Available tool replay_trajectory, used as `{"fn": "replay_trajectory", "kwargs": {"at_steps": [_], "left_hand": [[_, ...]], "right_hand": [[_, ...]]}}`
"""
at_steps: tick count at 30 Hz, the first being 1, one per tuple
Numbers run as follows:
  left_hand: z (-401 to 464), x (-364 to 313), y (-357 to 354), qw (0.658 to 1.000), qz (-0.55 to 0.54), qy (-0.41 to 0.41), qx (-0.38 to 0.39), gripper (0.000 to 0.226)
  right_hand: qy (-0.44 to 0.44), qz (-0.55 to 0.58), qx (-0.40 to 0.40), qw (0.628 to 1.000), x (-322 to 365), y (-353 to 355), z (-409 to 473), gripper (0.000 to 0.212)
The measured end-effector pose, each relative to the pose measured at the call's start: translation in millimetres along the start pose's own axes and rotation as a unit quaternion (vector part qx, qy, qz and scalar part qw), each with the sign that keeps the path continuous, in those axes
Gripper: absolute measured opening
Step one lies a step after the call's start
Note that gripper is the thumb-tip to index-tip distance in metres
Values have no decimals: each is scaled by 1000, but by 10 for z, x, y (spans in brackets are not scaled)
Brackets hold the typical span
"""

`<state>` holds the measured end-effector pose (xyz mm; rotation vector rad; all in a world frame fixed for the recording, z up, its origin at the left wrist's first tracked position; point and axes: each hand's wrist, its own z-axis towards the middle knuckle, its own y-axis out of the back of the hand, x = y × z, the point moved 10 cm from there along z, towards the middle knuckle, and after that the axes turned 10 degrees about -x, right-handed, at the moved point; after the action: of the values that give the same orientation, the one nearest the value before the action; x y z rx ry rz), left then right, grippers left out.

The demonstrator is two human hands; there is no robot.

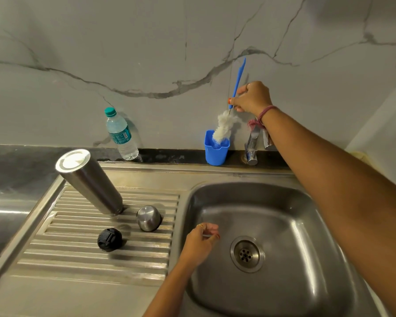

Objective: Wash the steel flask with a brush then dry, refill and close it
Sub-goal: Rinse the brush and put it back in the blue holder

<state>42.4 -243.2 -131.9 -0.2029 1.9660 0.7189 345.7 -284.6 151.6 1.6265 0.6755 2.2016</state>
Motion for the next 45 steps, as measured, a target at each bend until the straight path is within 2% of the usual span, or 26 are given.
{"fn": "replay_trajectory", "kwargs": {"at_steps": [14, 18, 25, 28, 31, 45], "left_hand": [[-78, -57, 25, 1000, -2, -5, 3, 14], [-97, -72, 34, 1000, 3, -4, 2, 14], [-129, -70, 53, 1000, 4, 0, 2, 14], [-142, -55, 48, 1000, 2, 5, 4, 15], [-143, -56, 38, 1000, 1, 6, 8, 14], [-59, -23, 51, 1000, 1, 17, 2, 15]], "right_hand": [[13, -52, 19, 998, -13, -4, -44, 41], [20, -71, 29, 997, -9, -9, -74, 39], [-12, -1, 24, 1000, -32, 25, -108, 33], [20, 21, -6, 1000, 27, 101, -92, 23], [54, 11, -23, 998, 71, 129, -57, 25], [93, -32, -36, 995, 262, 42, 204, 22]]}}
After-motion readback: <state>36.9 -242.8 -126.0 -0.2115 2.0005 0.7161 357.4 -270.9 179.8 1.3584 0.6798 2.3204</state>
